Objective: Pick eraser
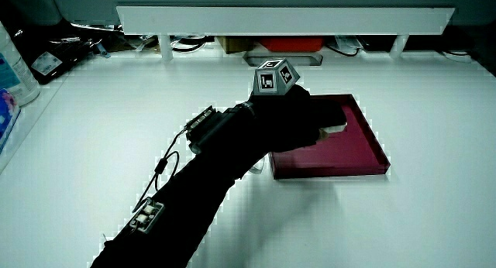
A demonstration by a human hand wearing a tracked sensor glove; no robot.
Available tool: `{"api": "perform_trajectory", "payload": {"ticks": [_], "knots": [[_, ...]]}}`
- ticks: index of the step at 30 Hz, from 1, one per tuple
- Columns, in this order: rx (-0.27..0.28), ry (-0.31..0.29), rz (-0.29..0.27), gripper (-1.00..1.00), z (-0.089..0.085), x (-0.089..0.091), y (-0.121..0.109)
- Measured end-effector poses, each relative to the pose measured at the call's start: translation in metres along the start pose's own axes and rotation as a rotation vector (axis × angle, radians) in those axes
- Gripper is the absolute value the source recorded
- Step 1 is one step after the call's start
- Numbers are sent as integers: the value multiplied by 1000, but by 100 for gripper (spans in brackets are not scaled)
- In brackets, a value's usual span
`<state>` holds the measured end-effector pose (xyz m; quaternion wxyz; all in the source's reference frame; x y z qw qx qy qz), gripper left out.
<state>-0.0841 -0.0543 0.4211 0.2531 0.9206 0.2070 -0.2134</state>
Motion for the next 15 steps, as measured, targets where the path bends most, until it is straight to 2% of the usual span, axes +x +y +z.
{"api": "perform_trajectory", "payload": {"ticks": [4,5,6,7,8,9,10,11,13,14,15], "knots": [[-1,37,-20,100,11,13,-20],[17,44,-37,100,10,14,-24],[-7,40,-40,100,11,16,-28],[6,58,-45,100,12,18,-33],[3,24,-49,100,7,15,-36],[-1,32,-55,100,9,18,-40],[20,76,-64,100,13,23,-46],[4,62,-58,100,10,22,-49],[14,109,-74,100,13,27,-58],[-11,68,-59,100,4,23,-60],[13,79,-84,100,3,24,-64]]}}
